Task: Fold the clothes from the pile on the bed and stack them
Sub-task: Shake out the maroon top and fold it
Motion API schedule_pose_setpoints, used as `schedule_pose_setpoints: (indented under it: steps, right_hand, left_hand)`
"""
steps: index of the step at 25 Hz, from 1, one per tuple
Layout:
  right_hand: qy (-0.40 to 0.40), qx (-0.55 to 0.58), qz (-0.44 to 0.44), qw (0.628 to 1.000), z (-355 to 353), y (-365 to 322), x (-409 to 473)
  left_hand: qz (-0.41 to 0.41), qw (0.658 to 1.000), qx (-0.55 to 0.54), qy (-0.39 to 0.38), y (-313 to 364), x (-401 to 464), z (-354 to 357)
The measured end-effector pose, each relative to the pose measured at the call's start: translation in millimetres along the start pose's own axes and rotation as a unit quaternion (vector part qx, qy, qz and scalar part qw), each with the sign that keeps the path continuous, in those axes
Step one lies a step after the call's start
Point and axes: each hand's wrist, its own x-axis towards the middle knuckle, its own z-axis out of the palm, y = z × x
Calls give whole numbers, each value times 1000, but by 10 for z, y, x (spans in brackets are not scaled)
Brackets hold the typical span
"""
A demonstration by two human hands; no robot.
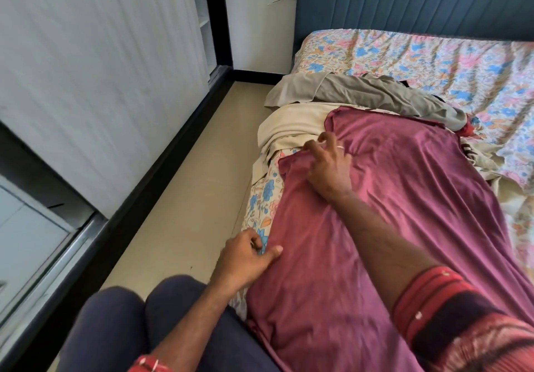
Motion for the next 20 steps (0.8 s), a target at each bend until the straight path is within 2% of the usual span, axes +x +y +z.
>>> schedule_pose_setpoints:
  steps: [1,5,9,11,14,17,20]
  right_hand:
    - [-9,-10,-20,1000,-15,-202,-143]
    - [-160,-78,-47,983,-42,-779,-717]
    - [-170,-45,-14,984,-163,-754,-630]
    - [-165,-15,31,986,-314,-722,-614]
    - [-149,50,135,978,-369,-654,-629]
    - [-146,112,150,971,-318,-557,-665]
    - [-90,194,151,965,-691,-579,-748]
  left_hand:
    - [-10,999,30,-25,-93,-126,1]
    - [8,994,60,-95,-264,-472,64]
    - [45,988,-145,-40,-237,-702,32]
    - [69,982,-166,-56,-175,-912,-52]
    - [96,986,-60,-124,-147,-1016,-81]
    - [144,980,48,-131,-37,-1181,-127]
    - [220,953,145,-151,247,-1316,-137]
